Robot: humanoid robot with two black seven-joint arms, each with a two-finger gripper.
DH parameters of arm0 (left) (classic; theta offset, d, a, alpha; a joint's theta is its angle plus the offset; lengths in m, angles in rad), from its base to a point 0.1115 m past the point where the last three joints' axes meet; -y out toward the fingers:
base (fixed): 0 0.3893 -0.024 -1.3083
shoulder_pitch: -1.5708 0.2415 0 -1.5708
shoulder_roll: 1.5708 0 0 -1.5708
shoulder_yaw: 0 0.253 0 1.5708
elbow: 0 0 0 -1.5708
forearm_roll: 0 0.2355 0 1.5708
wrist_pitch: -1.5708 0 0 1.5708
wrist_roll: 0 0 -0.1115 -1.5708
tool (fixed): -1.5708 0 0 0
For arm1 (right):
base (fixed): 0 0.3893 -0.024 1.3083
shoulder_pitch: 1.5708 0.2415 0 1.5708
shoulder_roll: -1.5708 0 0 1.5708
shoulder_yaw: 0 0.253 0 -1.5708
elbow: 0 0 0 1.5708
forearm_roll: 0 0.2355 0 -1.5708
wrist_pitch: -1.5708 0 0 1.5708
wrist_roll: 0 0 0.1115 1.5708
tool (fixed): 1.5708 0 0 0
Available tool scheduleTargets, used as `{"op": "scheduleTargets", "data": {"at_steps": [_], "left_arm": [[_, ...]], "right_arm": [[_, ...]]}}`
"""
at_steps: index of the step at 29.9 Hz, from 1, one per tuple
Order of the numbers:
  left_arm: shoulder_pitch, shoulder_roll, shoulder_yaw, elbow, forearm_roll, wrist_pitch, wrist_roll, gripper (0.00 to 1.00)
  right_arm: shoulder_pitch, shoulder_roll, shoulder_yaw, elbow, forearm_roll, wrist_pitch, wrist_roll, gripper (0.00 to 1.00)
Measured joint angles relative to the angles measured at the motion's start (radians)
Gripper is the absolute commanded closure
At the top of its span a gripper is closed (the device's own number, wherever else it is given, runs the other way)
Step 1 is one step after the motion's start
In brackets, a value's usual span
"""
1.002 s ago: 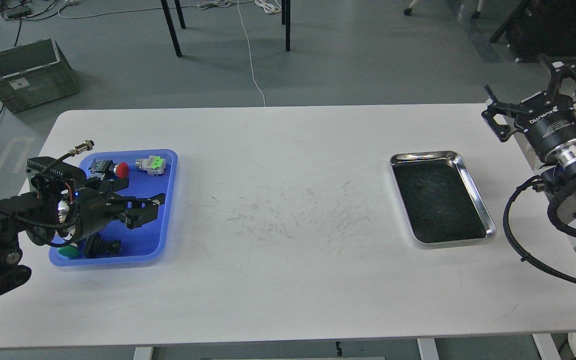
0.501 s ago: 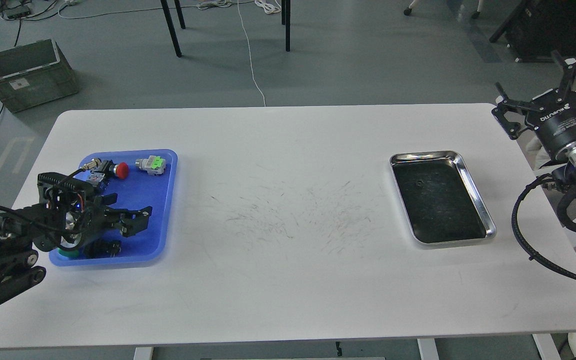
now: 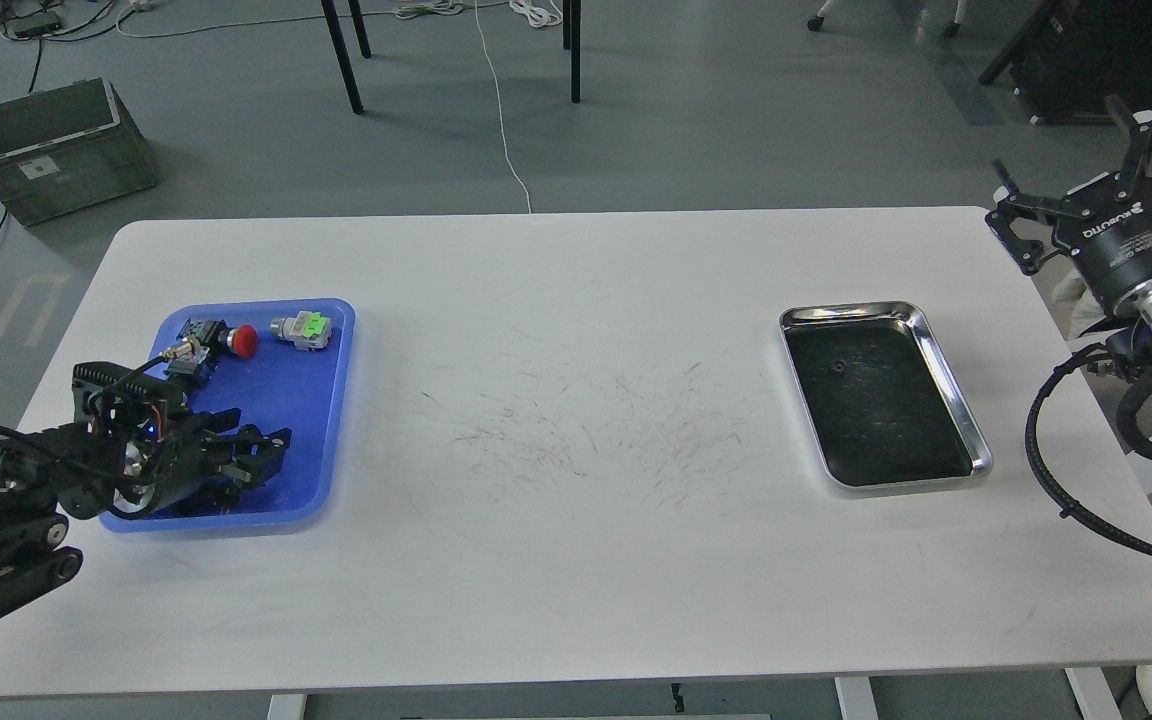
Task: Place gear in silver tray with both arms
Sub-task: 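Close the left gripper on the second gear and lift it, then carry the second gear with the left gripper to the table center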
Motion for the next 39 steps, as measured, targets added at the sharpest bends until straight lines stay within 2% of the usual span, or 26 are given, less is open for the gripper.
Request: {"op": "scheduleTargets", "data": {"at_steps": [2,4,6,12,16,21,25,28,33,36,39], "left_arm": [[0.0,-0.001,0.0,0.0,0.0,-0.002,0.0,0.68],[0.0,-0.001,0.0,0.0,-0.001,-0.003,0.001,0.83],[0.001,-0.001,0.0,0.0,-0.002,-0.004,0.001,0.9],[-0.015,0.009,-0.007,-0.013,-0.006,-0.005,0.003,0.9],[-0.066,0.067,-0.016,-0.073,-0.011,-0.007,0.002,0.9],[-0.214,0.145,-0.019,-0.223,-0.013,-0.052,0.017,0.9],[-0.333,0.157,-0.035,-0.357,-0.015,-0.091,0.067,0.9],[-0.383,0.079,-0.045,-0.408,-0.016,-0.095,0.11,0.9],[-0.397,-0.154,-0.053,-0.415,-0.018,-0.097,0.218,0.9],[-0.394,-0.318,-0.054,-0.398,-0.018,-0.097,0.269,0.9],[-0.38,-0.478,-0.047,-0.336,-0.013,-0.091,0.295,0.9]], "right_arm": [[0.0,0.0,0.0,0.0,0.0,0.001,0.0,0.04],[0.0,0.0,0.0,0.0,0.0,0.001,0.0,0.04],[0.0,0.0,-0.001,0.0,0.0,0.001,0.0,0.04],[0.002,0.0,-0.002,0.001,0.0,0.001,-0.002,0.04],[0.006,0.0,-0.002,0.001,0.0,0.0,-0.004,0.04],[0.016,0.001,-0.003,-0.002,0.0,-0.003,-0.007,0.04],[0.023,0.002,-0.005,-0.01,-0.001,-0.008,-0.008,0.03],[0.028,0.003,-0.007,-0.033,-0.002,-0.009,-0.008,0.03],[0.038,0.005,-0.014,-0.066,-0.001,-0.01,-0.012,0.03],[0.034,0.003,-0.017,-0.067,-0.002,-0.009,-0.019,0.03],[0.027,0.002,-0.019,-0.067,-0.002,-0.009,-0.021,0.03]]}}
